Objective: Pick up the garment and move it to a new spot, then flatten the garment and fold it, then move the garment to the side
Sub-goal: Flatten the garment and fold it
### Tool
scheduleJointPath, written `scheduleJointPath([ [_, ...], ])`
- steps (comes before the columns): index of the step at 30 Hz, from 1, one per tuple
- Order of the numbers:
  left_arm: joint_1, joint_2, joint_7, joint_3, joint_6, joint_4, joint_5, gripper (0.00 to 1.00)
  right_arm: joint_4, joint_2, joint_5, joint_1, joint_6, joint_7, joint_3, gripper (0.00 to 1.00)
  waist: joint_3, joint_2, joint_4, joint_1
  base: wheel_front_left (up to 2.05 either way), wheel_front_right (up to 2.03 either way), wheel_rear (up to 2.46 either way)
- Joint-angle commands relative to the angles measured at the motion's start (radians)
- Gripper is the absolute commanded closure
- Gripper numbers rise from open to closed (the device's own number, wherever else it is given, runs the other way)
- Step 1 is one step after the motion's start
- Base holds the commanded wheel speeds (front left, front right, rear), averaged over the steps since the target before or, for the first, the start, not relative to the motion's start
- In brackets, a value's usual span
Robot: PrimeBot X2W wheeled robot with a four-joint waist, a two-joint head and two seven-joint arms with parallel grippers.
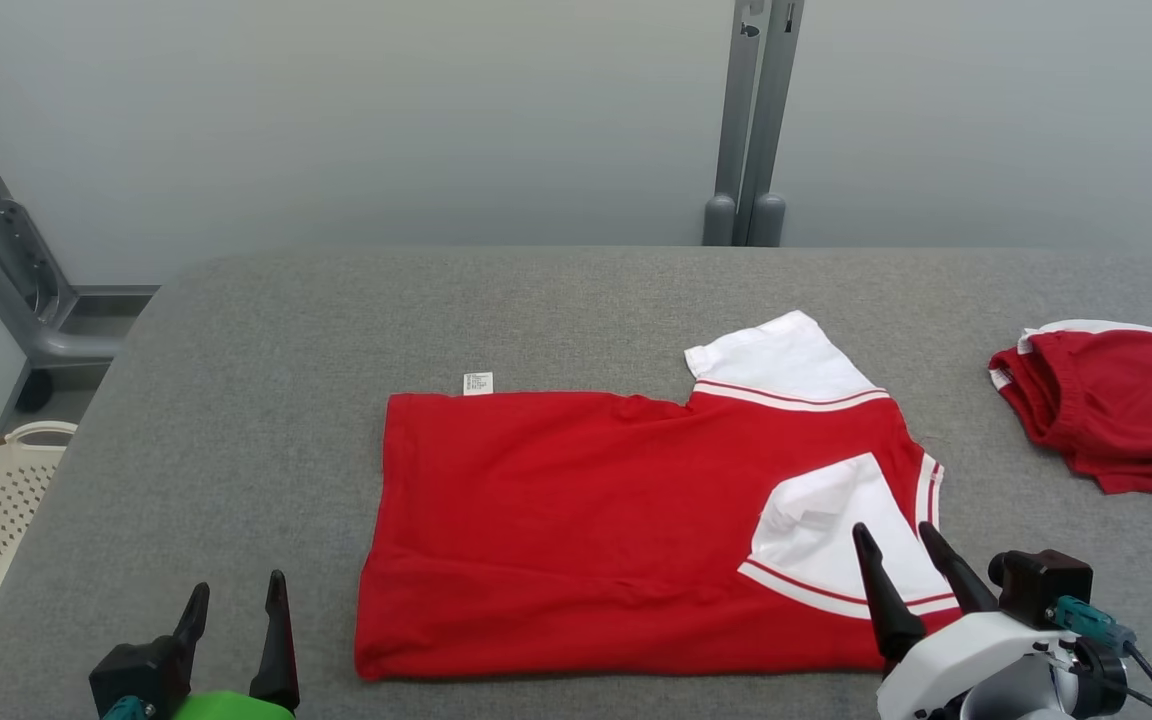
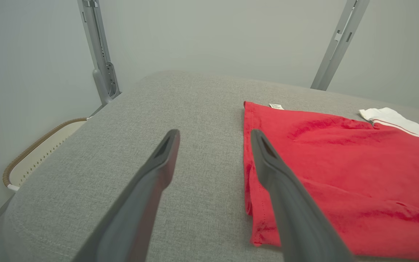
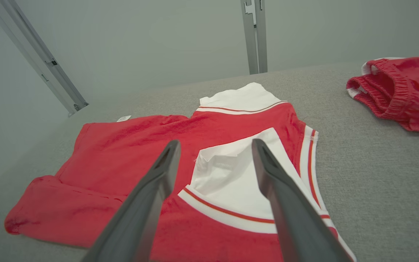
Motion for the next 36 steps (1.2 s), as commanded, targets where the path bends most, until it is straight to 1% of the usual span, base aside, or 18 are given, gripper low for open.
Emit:
scheduleJointPath([
  [1,0.010,-0.001,-0.003,0.002,-0.004,0.002,0.010,0.00,-0.001,-0.003,0.002,-0.007,0.000,0.002,-0.007,0.00,0.003,-0.0001,-0.001,0.0000,0.00,0.00,0.00],
  [8,-0.018,-0.002,0.004,-0.009,-0.010,0.012,0.017,0.00,-0.006,-0.002,0.014,-0.020,0.000,0.008,-0.007,0.00,0.017,-0.0001,-0.001,0.0000,0.00,0.00,0.00],
  [12,-0.053,0.003,0.034,-0.019,-0.012,0.012,0.019,0.00,-0.014,-0.003,0.000,-0.041,0.000,0.028,-0.007,0.00,0.032,-0.0001,0.001,0.0000,0.00,0.00,0.00],
  [15,-0.096,0.012,0.076,-0.034,-0.018,0.019,0.023,0.00,-0.019,-0.002,-0.022,-0.070,0.000,0.068,-0.016,0.00,0.046,-0.0001,-0.001,0.0000,0.00,0.00,0.00],
  [17,-0.138,0.013,0.118,-0.042,-0.020,0.031,0.025,0.00,-0.014,-0.003,-0.042,-0.097,0.000,0.124,-0.030,0.00,0.058,-0.0001,-0.003,0.0000,0.00,0.00,0.00],
  [19,-0.192,0.023,0.168,-0.059,-0.011,0.054,0.044,0.00,-0.005,-0.014,-0.066,-0.134,0.000,0.204,-0.028,0.00,0.073,-0.0001,-0.008,0.0000,0.00,0.00,0.00],
  [21,-0.246,0.017,0.228,-0.077,-0.024,0.076,0.041,0.00,-0.002,-0.024,-0.070,-0.185,0.000,0.281,-0.019,0.00,0.093,-0.0001,-0.013,0.0000,0.00,0.00,0.00],
  [22,-0.279,0.020,0.254,-0.087,-0.030,0.090,0.052,0.00,-0.001,-0.039,-0.074,-0.212,0.000,0.319,-0.003,0.00,0.105,-0.0001,-0.016,0.0000,0.00,0.00,0.00],
  [24,-0.346,0.021,0.308,-0.098,-0.035,0.116,0.055,0.00,0.002,-0.051,-0.052,-0.274,0.000,0.392,0.008,0.00,0.143,-0.0001,-0.023,0.0000,0.00,0.00,0.00],
  [26,-0.420,0.008,0.343,-0.098,-0.043,0.141,0.050,0.00,0.006,-0.071,-0.038,-0.349,0.000,0.458,0.031,0.00,0.186,-0.0001,-0.031,0.0000,0.00,0.00,0.00],
  [30,-0.566,0.001,0.424,-0.109,-0.054,0.211,0.063,0.00,0.034,-0.117,-0.012,-0.506,0.000,0.554,0.079,0.00,0.270,-0.0001,-0.043,0.0000,0.00,0.00,0.00],
  [33,-0.668,-0.008,0.482,-0.121,-0.062,0.270,0.072,0.00,0.079,-0.158,0.002,-0.616,0.000,0.620,0.127,0.00,0.327,-0.0001,-0.049,0.0000,0.00,0.00,0.00],
  [34,-0.668,-0.008,0.482,-0.121,-0.062,0.270,0.072,0.00,0.079,-0.158,0.002,-0.616,0.000,0.620,0.127,0.00,0.327,-0.0001,-0.049,0.0000,0.00,0.00,0.00],
  [35,-0.732,-0.015,0.510,-0.131,-0.070,0.306,0.080,0.00,0.108,-0.187,0.009,-0.691,0.000,0.648,0.167,0.00,0.361,-0.0001,-0.055,0.0000,0.00,0.00,0.00],
  [36,-0.732,-0.015,0.510,-0.131,-0.070,0.306,0.080,0.00,0.108,-0.187,0.009,-0.691,0.000,0.648,0.167,0.00,0.361,-0.0001,-0.055,0.0000,0.00,0.00,0.00],
])
